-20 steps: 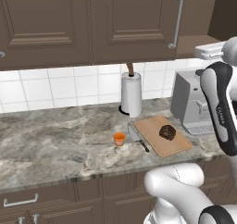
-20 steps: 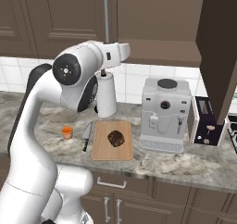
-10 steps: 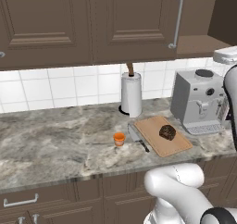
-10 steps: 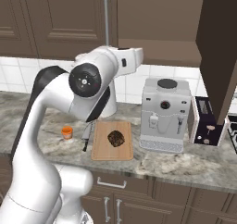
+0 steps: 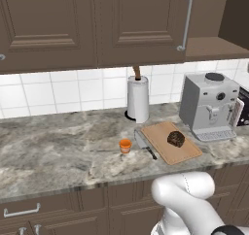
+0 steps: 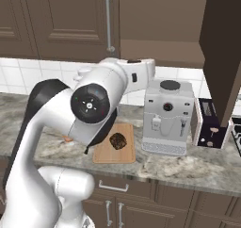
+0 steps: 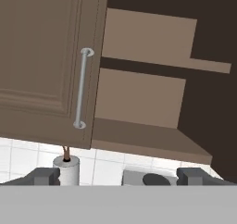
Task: Pick the bread, place it on the cutting board, pick the jam, place it on the counter, and close the cabinet.
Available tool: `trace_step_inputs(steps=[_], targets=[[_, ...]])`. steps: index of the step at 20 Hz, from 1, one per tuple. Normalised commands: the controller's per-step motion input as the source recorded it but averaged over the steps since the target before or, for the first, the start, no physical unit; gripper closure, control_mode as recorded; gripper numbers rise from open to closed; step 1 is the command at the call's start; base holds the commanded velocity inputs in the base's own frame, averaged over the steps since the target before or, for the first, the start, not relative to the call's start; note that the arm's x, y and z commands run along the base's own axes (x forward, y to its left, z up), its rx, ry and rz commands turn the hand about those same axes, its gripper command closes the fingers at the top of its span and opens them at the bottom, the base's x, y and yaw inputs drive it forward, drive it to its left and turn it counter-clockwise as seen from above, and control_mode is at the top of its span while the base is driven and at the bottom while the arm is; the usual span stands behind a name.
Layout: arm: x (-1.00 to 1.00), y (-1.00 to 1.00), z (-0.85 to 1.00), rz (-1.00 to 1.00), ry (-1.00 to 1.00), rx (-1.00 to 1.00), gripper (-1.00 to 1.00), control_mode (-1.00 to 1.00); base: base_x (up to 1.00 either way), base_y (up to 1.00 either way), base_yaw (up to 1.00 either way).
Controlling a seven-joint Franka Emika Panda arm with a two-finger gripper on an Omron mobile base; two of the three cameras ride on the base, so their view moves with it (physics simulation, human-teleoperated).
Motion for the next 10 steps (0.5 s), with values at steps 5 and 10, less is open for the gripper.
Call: trace_step_inputs(steps=[5,10], targets=[[-0.54,-0.22,0.00,0.00,0.00,0.00,-1.00,-1.00,0.00,0.00,0.00],[-0.51,-0.23,0.00,0.00,0.00,0.00,-1.00,-1.00,0.00,0.00,0.00]])
